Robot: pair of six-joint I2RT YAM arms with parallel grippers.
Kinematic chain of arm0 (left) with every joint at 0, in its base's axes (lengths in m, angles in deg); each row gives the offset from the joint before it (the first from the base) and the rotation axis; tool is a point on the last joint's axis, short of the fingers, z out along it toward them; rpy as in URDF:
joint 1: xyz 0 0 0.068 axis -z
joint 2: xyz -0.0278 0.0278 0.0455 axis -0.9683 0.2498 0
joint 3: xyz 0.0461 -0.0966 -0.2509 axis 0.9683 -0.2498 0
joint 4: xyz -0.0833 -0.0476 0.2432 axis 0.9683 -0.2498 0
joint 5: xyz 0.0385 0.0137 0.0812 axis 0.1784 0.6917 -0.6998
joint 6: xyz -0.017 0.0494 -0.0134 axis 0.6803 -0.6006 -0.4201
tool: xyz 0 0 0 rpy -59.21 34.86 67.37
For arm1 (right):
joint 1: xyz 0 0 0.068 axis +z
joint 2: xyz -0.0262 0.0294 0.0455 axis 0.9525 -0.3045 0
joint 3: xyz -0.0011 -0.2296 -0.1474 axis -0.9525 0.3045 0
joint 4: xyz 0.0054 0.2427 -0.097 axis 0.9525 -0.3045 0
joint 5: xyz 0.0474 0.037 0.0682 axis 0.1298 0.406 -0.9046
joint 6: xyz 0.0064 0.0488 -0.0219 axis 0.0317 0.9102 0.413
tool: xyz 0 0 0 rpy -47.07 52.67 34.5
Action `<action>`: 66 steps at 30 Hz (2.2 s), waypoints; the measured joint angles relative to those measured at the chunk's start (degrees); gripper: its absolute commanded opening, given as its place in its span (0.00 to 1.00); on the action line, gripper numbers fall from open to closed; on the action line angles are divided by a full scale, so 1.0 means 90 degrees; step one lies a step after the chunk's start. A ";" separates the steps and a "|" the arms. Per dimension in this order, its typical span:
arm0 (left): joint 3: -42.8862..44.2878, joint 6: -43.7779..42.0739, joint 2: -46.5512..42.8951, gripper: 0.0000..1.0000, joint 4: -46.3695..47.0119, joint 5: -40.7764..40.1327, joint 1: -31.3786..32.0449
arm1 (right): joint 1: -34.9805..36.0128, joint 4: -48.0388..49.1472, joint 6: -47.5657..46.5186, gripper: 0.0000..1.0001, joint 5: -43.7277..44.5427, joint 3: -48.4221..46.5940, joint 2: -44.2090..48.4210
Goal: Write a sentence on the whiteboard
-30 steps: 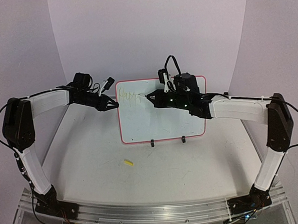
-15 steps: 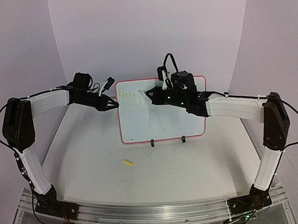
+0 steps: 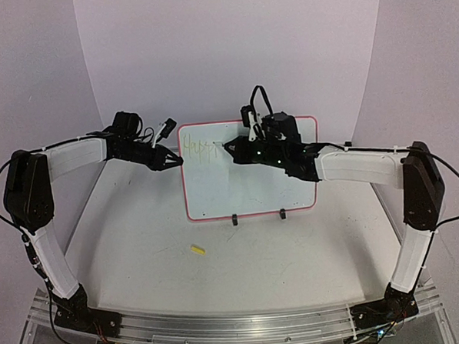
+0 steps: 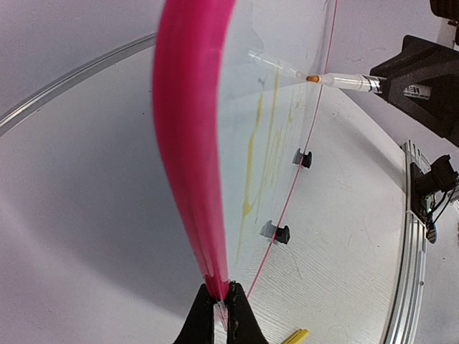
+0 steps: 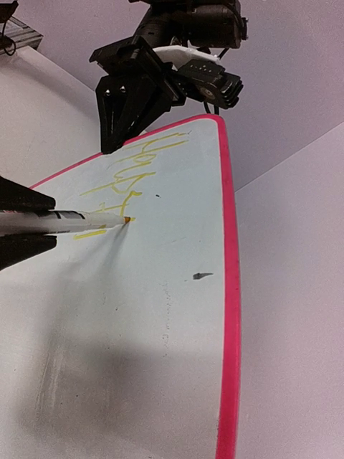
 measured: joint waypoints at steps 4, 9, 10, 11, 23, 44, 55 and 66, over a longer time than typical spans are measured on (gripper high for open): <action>0.0000 -0.0001 0.0000 0.00 0.0000 0.0002 0.0000 | -0.0005 0.0051 -0.0041 0.00 -0.0011 0.0272 0.0192; 0.0000 -0.0002 0.0000 0.00 0.0000 0.0003 0.0000 | -0.0005 0.0097 -0.0055 0.00 0.0007 0.0394 0.0336; 0.0000 -0.0002 0.0000 0.00 0.0000 0.0003 0.0000 | -0.0005 0.0097 -0.0055 0.00 0.0011 0.0395 0.0338; 0.0000 -0.0002 0.0000 0.00 0.0000 0.0003 0.0000 | -0.0005 0.0094 -0.0055 0.00 0.0014 0.0396 0.0338; 0.0000 -0.0002 -0.0002 0.00 0.0000 0.0000 0.0000 | -0.0005 -0.0073 -0.0055 0.00 0.0135 0.0391 0.0333; 0.0000 0.0000 -0.0015 0.00 -0.0002 -0.0006 0.0005 | -0.0024 -0.0335 -0.0044 0.00 0.0179 0.0325 0.0258; -0.0002 0.0000 -0.0015 0.00 -0.0002 -0.0038 0.0010 | -0.0030 -0.0401 0.0021 0.00 0.0123 0.0370 0.0258; -0.0002 0.0000 -0.0017 0.00 -0.0002 -0.0040 0.0013 | -0.0030 -0.0477 0.0126 0.00 -0.0013 0.0510 0.0258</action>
